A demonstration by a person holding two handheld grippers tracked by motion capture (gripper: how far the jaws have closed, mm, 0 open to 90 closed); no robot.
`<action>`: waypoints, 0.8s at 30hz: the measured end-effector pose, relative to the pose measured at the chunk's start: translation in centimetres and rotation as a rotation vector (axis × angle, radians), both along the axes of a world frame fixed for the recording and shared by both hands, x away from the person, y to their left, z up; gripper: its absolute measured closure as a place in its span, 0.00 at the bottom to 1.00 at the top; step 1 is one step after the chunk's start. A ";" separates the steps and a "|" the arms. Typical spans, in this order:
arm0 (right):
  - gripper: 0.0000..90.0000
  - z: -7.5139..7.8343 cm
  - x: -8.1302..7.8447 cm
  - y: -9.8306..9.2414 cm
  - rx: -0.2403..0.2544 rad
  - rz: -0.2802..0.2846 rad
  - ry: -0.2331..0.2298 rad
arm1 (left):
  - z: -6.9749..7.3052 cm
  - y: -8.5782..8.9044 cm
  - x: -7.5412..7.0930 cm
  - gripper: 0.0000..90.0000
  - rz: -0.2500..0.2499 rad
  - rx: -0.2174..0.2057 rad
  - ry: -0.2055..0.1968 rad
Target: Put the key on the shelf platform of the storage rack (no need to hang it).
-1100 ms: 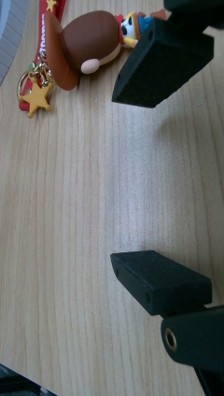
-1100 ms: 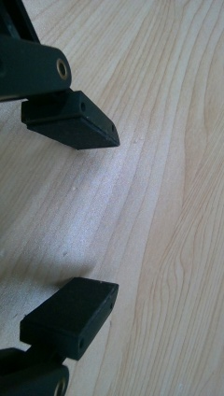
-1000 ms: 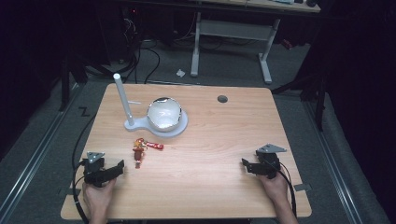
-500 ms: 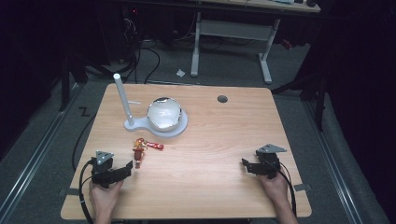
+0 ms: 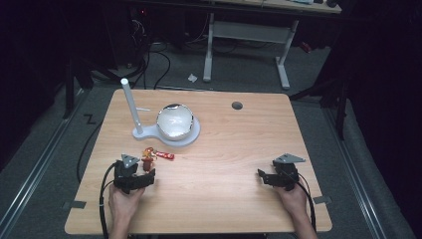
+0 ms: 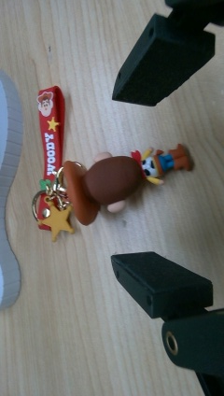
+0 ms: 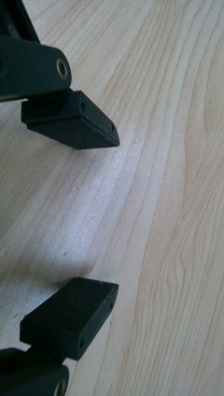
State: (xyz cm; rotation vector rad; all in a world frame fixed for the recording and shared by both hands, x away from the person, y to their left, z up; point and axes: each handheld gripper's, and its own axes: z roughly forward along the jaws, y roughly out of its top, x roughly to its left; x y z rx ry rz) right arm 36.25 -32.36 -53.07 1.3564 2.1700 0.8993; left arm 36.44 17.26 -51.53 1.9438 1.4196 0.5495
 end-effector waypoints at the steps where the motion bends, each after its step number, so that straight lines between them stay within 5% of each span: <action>1: 0.28 0.0 0.0 0.0 0.000 0.000 0.000 | 0.0 -0.1 0.2 0.21 0.002 0.002 0.003; 10: 0.28 0.0 0.0 0.0 0.000 -0.001 0.001 | -0.2 -1.1 1.3 0.22 -0.002 0.048 0.029; 24: 0.28 0.0 0.0 0.0 0.001 -0.001 0.001 | -1.1 -1.1 2.5 0.41 0.053 0.030 0.043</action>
